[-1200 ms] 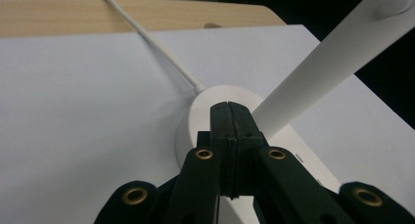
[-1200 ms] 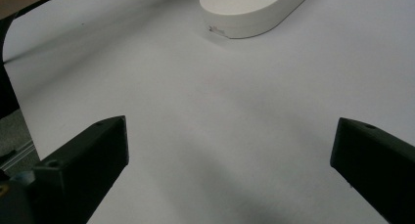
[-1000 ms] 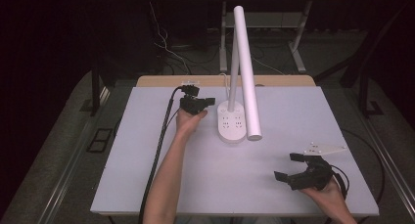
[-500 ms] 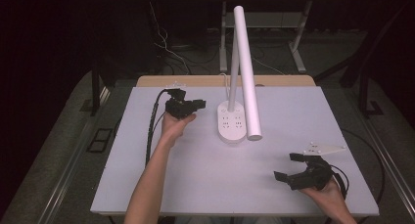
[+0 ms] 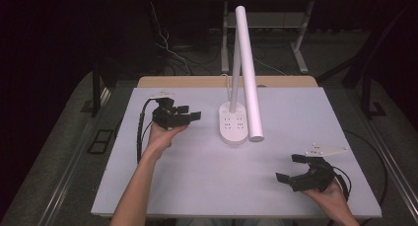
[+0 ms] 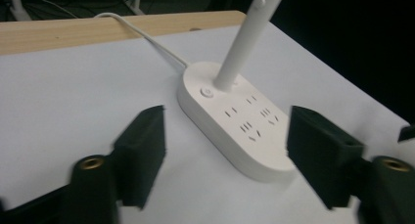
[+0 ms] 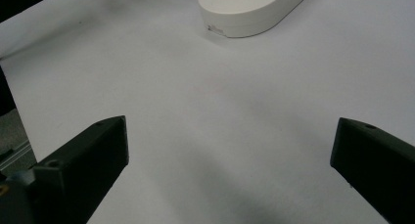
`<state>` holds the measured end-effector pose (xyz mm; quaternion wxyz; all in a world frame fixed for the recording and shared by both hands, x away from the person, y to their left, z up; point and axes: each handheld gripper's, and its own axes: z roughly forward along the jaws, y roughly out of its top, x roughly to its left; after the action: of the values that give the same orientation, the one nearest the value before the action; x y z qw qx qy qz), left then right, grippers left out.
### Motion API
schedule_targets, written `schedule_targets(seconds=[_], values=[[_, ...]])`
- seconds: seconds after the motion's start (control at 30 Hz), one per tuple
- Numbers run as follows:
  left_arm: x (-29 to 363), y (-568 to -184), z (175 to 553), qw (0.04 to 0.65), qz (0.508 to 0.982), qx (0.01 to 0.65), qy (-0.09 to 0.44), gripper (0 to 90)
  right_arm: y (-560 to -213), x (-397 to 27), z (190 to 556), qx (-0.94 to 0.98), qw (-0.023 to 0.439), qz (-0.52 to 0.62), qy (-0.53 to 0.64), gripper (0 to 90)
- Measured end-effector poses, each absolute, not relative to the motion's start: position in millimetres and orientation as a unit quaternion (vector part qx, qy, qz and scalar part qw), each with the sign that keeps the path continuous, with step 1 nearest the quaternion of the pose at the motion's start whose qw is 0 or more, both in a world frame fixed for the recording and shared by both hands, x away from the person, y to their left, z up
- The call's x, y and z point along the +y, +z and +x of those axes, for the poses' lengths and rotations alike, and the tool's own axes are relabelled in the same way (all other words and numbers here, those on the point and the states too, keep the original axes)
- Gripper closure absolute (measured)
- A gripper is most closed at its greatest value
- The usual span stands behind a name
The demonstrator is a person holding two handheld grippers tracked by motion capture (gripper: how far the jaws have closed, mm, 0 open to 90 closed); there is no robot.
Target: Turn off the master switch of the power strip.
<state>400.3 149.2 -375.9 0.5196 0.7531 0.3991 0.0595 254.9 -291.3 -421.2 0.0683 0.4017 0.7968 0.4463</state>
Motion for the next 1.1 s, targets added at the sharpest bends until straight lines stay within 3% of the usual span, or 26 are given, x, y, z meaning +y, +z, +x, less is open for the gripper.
schedule_targets(seconds=[0.23,0.7,1.1], values=[[156.5,-377.6,378.5,0.504,0.770,0.387,0.049,0.0,-421.1,-291.5,254.9,0.796,0.069,0.403,0.446,0.3],[167.0,-385.5,327.2,0.519,0.770,0.364,0.074,0.0,-420.9,-291.3,254.3,0.795,0.070,0.406,0.446,0.3],[171.1,-408.8,286.4,0.521,0.771,0.360,0.064,0.0,-421.2,-291.7,253.1,0.791,0.069,0.409,0.449,0.3]])
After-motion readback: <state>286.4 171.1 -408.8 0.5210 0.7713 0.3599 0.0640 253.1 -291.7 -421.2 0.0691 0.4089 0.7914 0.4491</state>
